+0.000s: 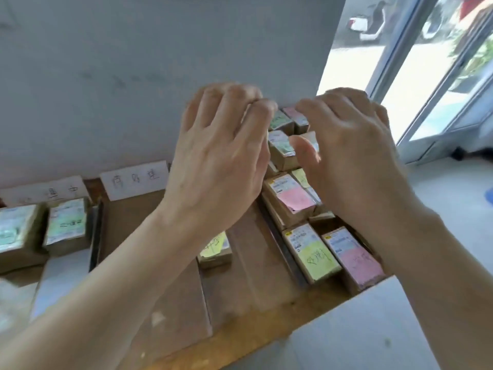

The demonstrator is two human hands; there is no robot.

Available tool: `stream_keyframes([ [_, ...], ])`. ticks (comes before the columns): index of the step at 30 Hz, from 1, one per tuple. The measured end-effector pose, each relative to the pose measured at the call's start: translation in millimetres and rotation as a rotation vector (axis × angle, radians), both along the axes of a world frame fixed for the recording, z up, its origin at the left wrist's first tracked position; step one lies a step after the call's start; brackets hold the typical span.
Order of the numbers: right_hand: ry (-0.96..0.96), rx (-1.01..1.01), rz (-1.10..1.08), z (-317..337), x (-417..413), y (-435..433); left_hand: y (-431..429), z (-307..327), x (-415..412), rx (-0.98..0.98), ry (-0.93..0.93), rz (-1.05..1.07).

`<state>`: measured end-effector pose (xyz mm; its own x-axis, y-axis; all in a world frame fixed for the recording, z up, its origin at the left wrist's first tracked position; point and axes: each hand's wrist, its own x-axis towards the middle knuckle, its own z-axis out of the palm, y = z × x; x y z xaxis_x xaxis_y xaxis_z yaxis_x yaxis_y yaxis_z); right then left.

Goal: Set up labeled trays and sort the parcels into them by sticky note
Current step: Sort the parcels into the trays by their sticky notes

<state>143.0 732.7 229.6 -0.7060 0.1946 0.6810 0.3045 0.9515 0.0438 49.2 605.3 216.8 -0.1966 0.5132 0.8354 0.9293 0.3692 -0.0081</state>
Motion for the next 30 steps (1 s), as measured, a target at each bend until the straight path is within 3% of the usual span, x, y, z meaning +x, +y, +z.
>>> stream_keyframes([
  [6,-0.087,-0.146,-0.158,-12,39,73,58,-16,10,-0.042,-0.092,-0.079],
  [12,-0.303,-0.344,-0.256,-53,39,126,95,-70,-11,-0.083,-0.477,-0.081],
  [16,-0.364,-0.424,-0.252,-78,29,152,119,-103,-10,-0.178,-0.516,-0.045],
  [20,-0.464,-0.658,-0.216,-112,11,185,140,-139,-4,-0.353,-0.567,0.004],
  [25,-0.621,-0.857,-0.167,-157,-15,235,169,-180,-12,-0.430,-0.893,0.199],
  [30,-0.732,-1.080,-0.123,-192,-39,281,201,-200,-13,-0.323,-1.342,0.348],
])
